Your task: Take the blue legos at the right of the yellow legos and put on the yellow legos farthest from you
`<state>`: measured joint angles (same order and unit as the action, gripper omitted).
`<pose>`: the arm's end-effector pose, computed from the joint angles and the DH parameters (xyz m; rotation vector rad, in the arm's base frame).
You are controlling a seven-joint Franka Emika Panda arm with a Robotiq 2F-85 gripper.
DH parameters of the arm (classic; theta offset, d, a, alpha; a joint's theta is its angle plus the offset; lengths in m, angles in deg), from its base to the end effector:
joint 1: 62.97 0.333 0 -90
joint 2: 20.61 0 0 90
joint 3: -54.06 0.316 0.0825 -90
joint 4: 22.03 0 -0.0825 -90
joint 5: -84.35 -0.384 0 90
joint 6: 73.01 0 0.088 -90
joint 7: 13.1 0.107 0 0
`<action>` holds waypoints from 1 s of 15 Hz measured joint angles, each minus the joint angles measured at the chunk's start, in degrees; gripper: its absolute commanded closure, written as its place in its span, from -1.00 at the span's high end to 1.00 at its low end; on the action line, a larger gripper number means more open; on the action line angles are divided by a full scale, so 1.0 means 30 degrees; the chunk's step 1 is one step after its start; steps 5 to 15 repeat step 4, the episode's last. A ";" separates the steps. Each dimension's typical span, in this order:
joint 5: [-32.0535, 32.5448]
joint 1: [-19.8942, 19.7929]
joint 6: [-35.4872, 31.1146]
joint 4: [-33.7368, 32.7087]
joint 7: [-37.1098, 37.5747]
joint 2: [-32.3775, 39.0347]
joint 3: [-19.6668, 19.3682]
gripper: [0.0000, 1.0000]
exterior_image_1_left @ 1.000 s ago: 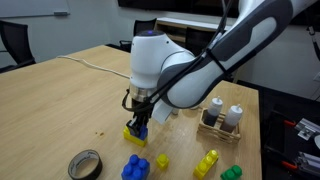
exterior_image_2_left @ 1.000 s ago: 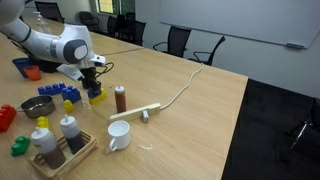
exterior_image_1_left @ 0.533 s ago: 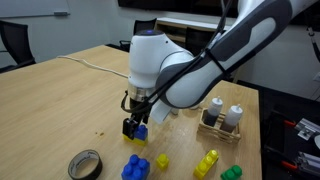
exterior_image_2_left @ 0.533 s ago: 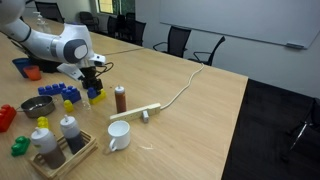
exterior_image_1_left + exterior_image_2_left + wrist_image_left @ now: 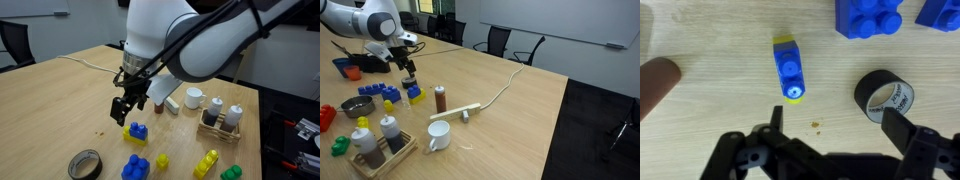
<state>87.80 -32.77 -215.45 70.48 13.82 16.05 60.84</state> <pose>0.5786 0.4202 0.2773 -2.9689 -0.2790 -0.2806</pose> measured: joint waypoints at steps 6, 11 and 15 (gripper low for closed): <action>0.0000 -0.0007 -0.0013 0.0389 0.0047 -0.0077 -0.0094 1.00; 0.0000 -0.0007 -0.0013 0.0389 0.0047 -0.0077 -0.0094 1.00; 0.0000 -0.0007 -0.0013 0.0389 0.0047 -0.0077 -0.0094 1.00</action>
